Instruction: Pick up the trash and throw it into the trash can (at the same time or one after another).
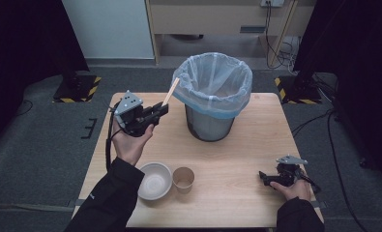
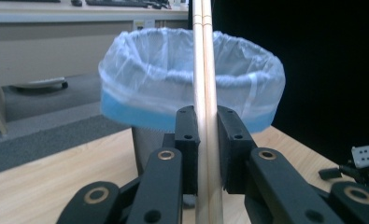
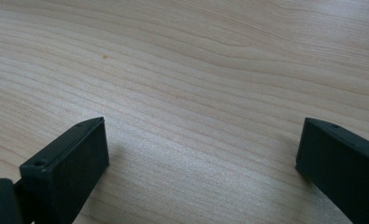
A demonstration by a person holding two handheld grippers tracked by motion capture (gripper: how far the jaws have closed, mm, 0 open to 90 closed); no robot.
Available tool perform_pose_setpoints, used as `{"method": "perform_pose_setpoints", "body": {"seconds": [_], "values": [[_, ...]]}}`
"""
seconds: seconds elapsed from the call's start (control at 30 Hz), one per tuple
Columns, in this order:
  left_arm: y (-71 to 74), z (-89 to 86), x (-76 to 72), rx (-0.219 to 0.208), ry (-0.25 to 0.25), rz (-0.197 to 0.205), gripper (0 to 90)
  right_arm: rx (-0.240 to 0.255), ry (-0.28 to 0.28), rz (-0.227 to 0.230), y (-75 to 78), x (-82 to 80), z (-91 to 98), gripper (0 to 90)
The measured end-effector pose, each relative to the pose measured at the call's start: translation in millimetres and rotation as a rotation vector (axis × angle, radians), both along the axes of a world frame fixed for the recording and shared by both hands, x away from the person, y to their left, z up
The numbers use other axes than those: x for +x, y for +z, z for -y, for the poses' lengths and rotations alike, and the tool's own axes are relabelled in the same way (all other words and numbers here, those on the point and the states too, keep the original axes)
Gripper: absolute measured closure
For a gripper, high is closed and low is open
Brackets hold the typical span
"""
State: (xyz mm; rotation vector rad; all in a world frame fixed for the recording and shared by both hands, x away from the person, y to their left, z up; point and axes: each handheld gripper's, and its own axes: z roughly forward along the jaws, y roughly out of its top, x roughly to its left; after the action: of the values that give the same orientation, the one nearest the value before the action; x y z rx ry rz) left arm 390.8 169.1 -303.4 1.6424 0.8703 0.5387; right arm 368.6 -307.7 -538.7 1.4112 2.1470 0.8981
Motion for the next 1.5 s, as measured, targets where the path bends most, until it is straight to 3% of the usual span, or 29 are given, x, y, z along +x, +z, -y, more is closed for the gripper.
{"method": "perform_pose_setpoints", "body": {"seconds": [0.7, 1.5], "values": [[39.1, 32.9, 32.9, -0.013, -0.006, 0.075, 79.7, 0.000, 0.000, 0.000, 0.0, 0.0, -0.1, 2.5], [57.0, 69.0, 71.0, 0.001, -0.008, 0.109, 79.6, 0.002, -0.001, 0.004, -0.3, 0.2, -0.3, 2.4]]}}
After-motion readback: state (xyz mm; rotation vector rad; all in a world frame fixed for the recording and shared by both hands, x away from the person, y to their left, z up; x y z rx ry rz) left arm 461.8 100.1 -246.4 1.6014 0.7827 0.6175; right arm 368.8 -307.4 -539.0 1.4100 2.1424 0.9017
